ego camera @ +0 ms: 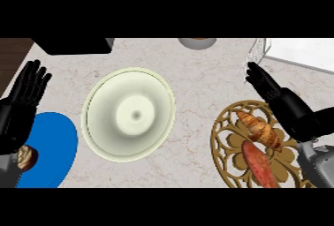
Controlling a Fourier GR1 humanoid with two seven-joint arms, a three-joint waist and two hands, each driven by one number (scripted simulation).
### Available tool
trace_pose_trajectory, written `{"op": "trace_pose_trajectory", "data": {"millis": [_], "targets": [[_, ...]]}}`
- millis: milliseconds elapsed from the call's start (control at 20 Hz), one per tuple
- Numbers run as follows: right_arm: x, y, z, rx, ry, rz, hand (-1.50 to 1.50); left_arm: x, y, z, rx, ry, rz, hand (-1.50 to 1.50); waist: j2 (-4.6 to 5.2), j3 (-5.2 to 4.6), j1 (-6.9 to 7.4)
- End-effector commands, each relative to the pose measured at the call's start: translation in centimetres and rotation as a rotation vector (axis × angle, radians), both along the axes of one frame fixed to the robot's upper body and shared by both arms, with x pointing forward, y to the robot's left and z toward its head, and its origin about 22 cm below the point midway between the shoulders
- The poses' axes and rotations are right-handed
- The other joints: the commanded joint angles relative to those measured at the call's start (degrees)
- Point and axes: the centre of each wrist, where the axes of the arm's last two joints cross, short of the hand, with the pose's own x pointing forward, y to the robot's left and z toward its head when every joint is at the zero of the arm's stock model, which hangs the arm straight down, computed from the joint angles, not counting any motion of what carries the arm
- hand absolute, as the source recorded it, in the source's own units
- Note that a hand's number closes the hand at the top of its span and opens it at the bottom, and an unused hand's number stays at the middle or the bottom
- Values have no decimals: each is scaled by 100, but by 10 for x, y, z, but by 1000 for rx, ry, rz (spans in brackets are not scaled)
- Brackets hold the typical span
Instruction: Pick the croissant from the placemat and place it in the tiered shelf
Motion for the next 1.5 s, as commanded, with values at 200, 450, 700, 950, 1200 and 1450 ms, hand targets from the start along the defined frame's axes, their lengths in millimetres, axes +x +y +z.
{"op": "trace_pose_trajectory", "data": {"millis": [200,450,700,950,1200,1450], "targets": [[18,-101,45,18,-273,-41,150,-27,12,-79,-92,493,172,0,124,-133,7],[3,-196,15,-200,25,-250,150,-36,-5,-111,-153,671,156,0,159,-144,168],[2,-231,-9,-120,-46,-71,-150,-26,-28,-118,-152,696,143,0,99,-140,292],[8,-249,29,-202,8,152,-150,-22,-31,-115,-150,725,128,0,57,-151,282],[19,-233,59,-297,56,295,-150,-19,-26,-115,-143,712,145,0,7,-168,138],[31,-188,64,-469,100,301,-150,-18,-19,-111,-150,705,170,0,-14,-173,89]]}}
